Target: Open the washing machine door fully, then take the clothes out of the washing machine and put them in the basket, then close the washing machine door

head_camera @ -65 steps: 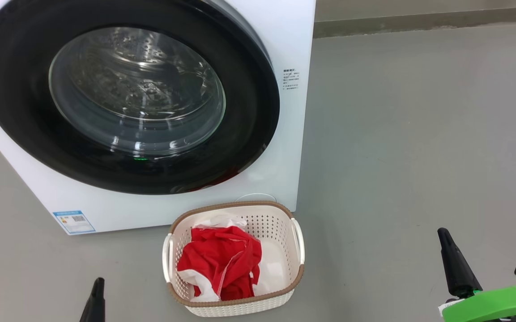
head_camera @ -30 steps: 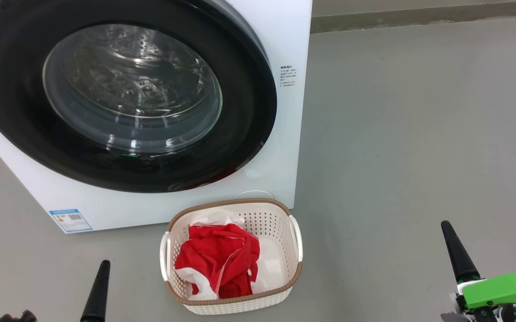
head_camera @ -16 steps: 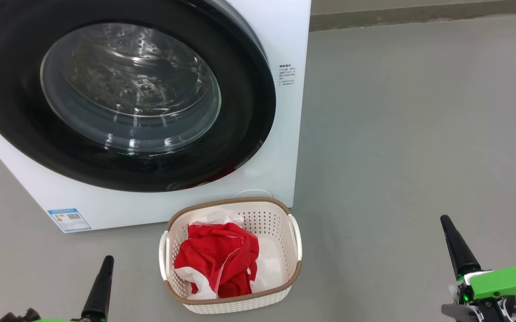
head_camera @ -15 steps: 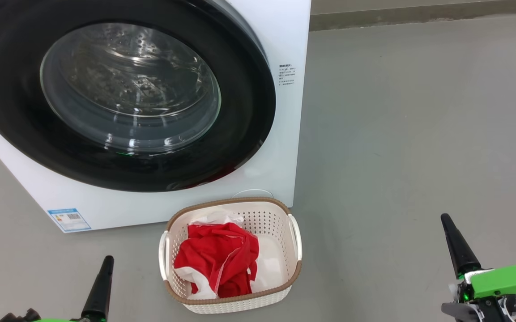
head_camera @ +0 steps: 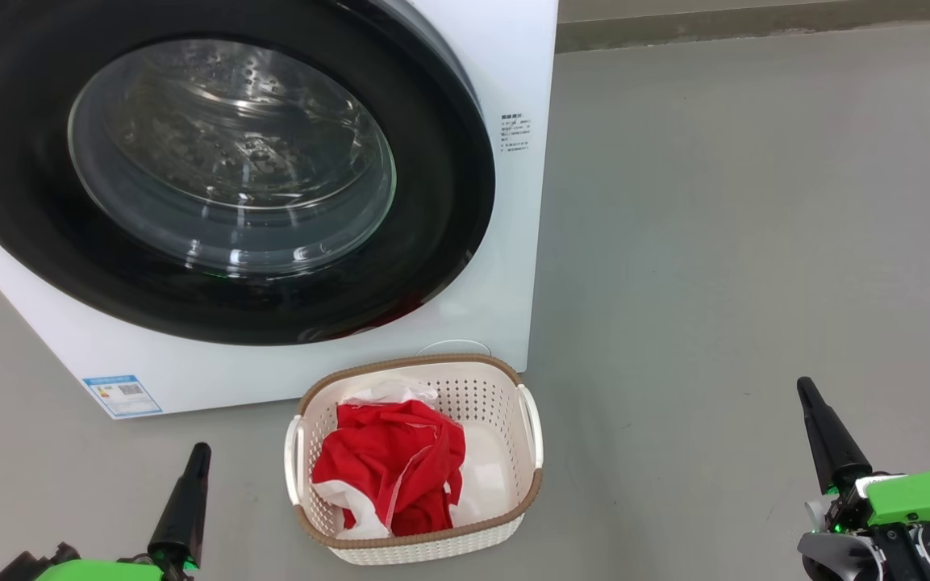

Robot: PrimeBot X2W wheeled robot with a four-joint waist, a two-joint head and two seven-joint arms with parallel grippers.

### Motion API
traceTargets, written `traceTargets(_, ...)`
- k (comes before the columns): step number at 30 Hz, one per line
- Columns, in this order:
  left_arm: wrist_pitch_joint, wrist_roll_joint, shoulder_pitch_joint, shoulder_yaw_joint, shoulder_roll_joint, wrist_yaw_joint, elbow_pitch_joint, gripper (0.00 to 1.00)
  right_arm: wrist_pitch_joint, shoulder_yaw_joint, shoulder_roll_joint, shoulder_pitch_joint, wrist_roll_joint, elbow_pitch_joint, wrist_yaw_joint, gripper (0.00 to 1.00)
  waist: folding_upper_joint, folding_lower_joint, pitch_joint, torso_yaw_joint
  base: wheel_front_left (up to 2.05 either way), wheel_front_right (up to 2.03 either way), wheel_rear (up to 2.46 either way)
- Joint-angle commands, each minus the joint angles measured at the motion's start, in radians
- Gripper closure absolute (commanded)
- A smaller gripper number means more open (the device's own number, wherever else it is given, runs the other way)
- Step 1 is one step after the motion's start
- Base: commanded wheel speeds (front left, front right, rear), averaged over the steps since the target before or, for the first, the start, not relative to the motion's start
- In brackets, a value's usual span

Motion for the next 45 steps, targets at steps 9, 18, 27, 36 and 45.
traceTargets(9,0.004,-0.01,-0.04,0.027,0.01,-0.007,-0.019,1.0,0.007,0.014,-0.007,-0.052,0.006,-0.023,-0.001,1.0,0.0,0.0,0.0,0.0,0.0,0.0,0.0)
traceTargets(18,0.004,-0.01,-0.04,0.027,0.01,-0.007,-0.019,1.0,0.009,0.011,-0.005,-0.052,0.004,-0.023,-0.001,1.0,0.0,0.0,0.0,0.0,0.0,0.0,0.0)
traceTargets(27,0.004,-0.01,-0.04,0.026,0.01,-0.007,-0.019,1.0,0.011,0.009,-0.004,-0.052,0.002,-0.023,-0.001,1.0,0.0,0.0,0.0,0.0,0.0,0.0,0.0)
traceTargets(36,0.004,-0.01,-0.04,0.026,0.01,-0.007,-0.019,1.0,0.012,0.007,-0.002,-0.052,0.001,-0.023,-0.001,1.0,0.0,0.0,0.0,0.0,0.0,0.0,0.0)
traceTargets(45,0.004,-0.01,-0.04,0.026,0.01,-0.007,-0.019,1.0,0.014,0.005,-0.001,-0.053,-0.001,-0.023,-0.001,1.0,0.0,0.0,0.0,0.0,0.0,0.0,0.0)
